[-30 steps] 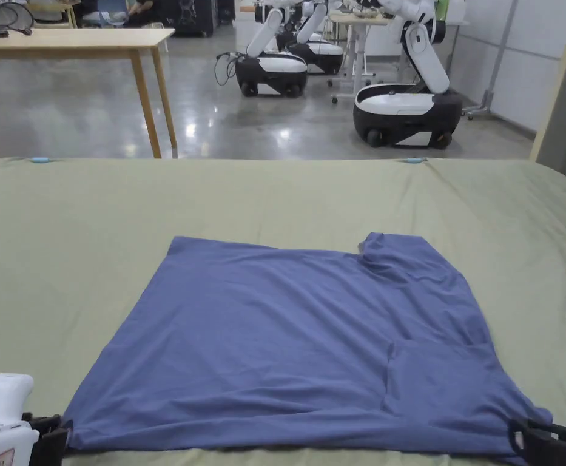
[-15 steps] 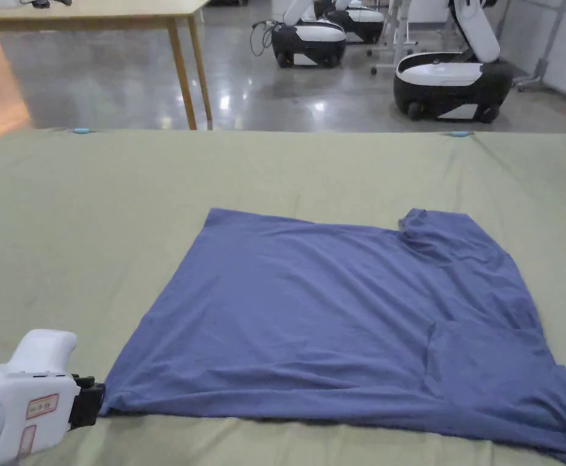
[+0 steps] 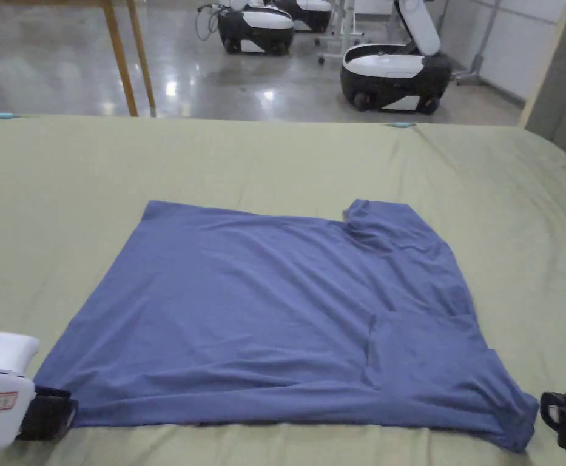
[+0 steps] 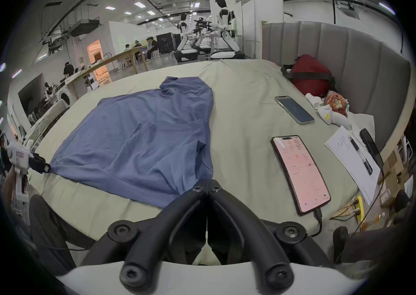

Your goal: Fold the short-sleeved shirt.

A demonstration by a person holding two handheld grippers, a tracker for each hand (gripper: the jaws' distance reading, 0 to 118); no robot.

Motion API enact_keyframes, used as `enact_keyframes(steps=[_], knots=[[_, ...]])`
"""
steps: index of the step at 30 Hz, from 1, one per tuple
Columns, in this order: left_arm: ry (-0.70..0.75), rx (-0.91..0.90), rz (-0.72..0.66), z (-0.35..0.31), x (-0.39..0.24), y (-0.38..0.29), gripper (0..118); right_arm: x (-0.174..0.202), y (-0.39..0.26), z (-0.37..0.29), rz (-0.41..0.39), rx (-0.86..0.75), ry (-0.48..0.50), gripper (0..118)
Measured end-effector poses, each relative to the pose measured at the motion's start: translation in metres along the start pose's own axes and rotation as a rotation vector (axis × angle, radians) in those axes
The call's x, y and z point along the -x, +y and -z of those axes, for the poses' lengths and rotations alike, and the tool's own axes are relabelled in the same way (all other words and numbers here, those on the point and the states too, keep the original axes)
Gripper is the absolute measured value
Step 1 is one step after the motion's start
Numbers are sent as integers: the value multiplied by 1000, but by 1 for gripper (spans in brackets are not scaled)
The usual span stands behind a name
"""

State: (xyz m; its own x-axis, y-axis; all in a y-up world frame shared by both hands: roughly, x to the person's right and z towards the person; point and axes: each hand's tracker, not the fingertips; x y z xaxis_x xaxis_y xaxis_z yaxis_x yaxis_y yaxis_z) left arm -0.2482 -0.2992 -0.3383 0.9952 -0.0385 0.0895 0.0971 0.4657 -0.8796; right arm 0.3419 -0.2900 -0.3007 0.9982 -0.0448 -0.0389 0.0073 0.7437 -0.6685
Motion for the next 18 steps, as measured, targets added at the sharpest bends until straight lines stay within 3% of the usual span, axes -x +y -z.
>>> enact_keyframes(steps=[1,2,5,6,7,8,12,13,14,15,16,18], knots=[[-5,4,-5,-2,-1,1,60,3,2,0,0,7,15,6],[-5,0,-5,-5,-3,1,43,5,4,1,-8,18,24,35],[-50,-34,-11,-11,-6,3,31,7,8,7,-52,49,45,67],[-32,-31,-1,-13,-11,4,14,9,9,11,-71,58,47,96],[-20,-33,26,-14,-14,5,6,12,10,16,-83,76,41,110],[-14,-37,34,-14,-15,5,6,6,11,21,-90,90,40,114],[-14,-62,25,-19,-17,8,4,3,12,36,-96,142,66,111],[-18,-61,25,-20,-16,10,3,3,11,39,-108,148,47,101],[-19,-79,10,-22,-15,10,3,3,9,41,-117,128,28,59],[-22,-87,4,-25,-14,12,3,2,9,41,-116,150,54,10],[-27,-92,-2,-28,-13,14,3,0,10,39,-107,153,58,4],[-24,-115,-10,-33,-11,19,3,-2,15,30,-97,106,54,4]])
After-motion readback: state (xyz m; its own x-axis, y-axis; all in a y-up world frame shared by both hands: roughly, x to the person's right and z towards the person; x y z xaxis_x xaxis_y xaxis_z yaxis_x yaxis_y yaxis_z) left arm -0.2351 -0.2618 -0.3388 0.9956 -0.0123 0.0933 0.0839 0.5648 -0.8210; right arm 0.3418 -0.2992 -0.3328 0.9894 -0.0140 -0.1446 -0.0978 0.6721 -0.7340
